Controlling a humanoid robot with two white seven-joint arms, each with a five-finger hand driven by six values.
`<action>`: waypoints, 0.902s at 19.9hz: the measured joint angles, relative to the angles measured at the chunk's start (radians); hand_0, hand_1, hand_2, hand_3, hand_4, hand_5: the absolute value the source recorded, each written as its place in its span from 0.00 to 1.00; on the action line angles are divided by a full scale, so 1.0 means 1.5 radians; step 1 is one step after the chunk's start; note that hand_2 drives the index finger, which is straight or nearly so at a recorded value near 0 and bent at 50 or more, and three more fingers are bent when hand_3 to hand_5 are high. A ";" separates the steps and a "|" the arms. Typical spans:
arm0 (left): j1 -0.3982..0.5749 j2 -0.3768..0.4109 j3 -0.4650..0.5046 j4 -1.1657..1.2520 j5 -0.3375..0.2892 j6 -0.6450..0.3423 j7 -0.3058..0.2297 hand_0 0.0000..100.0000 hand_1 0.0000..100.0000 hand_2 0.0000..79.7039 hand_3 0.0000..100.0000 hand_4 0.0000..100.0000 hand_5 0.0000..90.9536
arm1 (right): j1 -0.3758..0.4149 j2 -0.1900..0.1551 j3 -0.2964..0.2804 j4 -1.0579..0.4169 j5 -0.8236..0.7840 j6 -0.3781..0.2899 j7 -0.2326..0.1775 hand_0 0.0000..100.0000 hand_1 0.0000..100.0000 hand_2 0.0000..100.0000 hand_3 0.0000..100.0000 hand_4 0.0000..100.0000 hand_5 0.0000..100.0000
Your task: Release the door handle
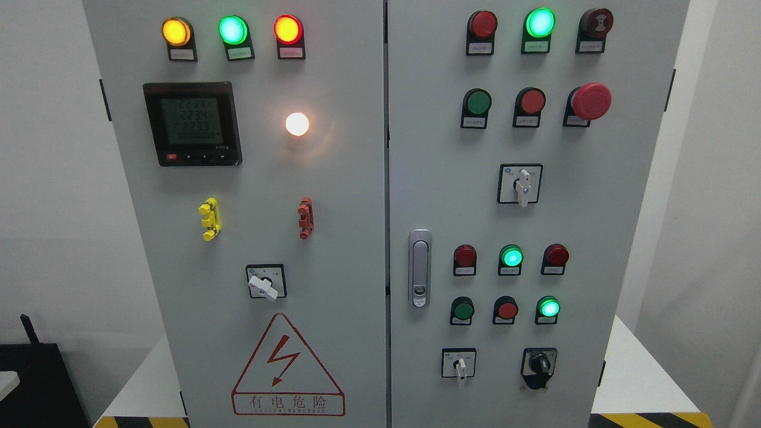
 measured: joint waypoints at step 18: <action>0.000 0.000 0.000 0.000 0.000 0.000 0.000 0.12 0.39 0.00 0.00 0.00 0.00 | -0.071 0.015 0.001 0.009 0.297 -0.008 -0.112 0.43 0.26 0.00 0.70 0.73 0.84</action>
